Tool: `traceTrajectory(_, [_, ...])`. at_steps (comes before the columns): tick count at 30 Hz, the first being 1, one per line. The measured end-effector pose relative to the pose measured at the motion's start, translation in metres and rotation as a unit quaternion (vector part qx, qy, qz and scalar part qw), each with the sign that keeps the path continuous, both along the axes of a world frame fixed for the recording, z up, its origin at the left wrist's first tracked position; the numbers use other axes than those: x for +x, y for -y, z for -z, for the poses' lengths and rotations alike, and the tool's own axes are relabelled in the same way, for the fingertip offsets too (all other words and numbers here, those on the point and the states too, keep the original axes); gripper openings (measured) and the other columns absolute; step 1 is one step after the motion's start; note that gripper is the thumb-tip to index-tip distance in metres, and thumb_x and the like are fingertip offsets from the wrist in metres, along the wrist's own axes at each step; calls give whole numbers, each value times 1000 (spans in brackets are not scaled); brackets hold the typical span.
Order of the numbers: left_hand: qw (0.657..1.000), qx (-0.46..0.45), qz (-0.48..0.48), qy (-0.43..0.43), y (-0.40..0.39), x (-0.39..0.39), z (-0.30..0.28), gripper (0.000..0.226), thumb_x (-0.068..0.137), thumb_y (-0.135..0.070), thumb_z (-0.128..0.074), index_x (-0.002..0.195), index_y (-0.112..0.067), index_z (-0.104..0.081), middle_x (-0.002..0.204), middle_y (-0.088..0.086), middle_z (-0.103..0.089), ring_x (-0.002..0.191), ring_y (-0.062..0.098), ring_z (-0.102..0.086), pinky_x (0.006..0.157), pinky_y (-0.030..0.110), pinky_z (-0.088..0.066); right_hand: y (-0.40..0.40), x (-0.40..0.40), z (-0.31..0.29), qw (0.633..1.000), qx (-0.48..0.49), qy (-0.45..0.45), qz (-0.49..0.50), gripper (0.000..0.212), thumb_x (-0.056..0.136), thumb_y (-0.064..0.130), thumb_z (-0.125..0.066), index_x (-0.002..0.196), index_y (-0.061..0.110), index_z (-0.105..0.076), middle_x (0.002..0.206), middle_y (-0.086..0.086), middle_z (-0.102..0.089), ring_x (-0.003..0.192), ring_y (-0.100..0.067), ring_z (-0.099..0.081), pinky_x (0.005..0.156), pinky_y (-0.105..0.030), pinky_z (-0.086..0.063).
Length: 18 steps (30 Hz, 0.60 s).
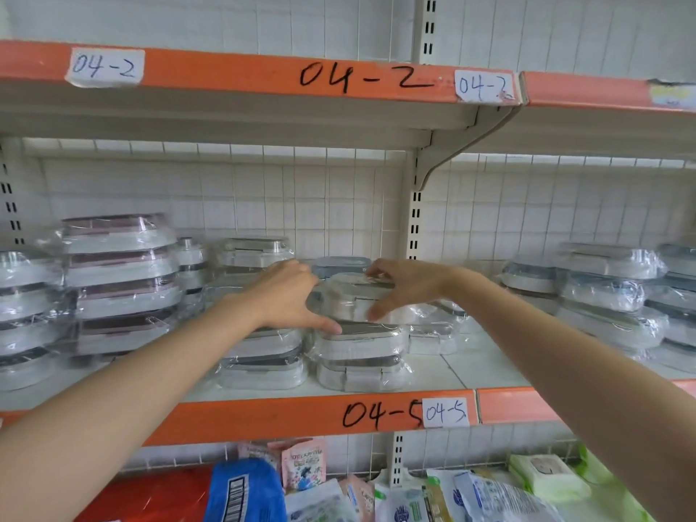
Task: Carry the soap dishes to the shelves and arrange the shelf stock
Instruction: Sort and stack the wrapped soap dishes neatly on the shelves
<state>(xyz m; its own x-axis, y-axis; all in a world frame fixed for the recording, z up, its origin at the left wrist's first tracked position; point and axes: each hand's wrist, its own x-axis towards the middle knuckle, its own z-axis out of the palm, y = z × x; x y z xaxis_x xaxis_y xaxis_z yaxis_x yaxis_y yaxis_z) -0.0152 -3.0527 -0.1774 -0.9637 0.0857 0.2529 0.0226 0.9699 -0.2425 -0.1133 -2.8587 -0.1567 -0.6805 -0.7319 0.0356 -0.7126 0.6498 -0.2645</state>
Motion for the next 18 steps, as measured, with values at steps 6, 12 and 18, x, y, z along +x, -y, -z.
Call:
traceTrajectory(6, [999,48,-2,-19,-2,8,-3,98,69,-83,-40,140,-15,-43,131,2,-48,119,15,-44,101,31,-40,14,11,6,999,26,-11,-32,91,79,52,-68,150,21,-20,154,3,-25,139,-20,-29,112,-34,-24])
traceTrajectory(12, [991,96,53,-77,-18,5,-8,85,80,-74,-45,140,-14,-42,131,1,-47,119,16,-45,99,36,-44,-26,14,-7,999,2,22,38,82,83,48,-65,149,26,-22,156,7,-21,142,-17,-22,115,-36,-17])
traceTrajectory(18, [975,125,156,-95,-63,-8,-9,70,86,-62,-53,132,-10,-51,126,1,-51,116,16,-47,98,34,-45,-84,13,-7,988,24,-6,150,67,87,45,-61,144,19,-37,149,0,-37,137,-20,-36,116,-38,-23])
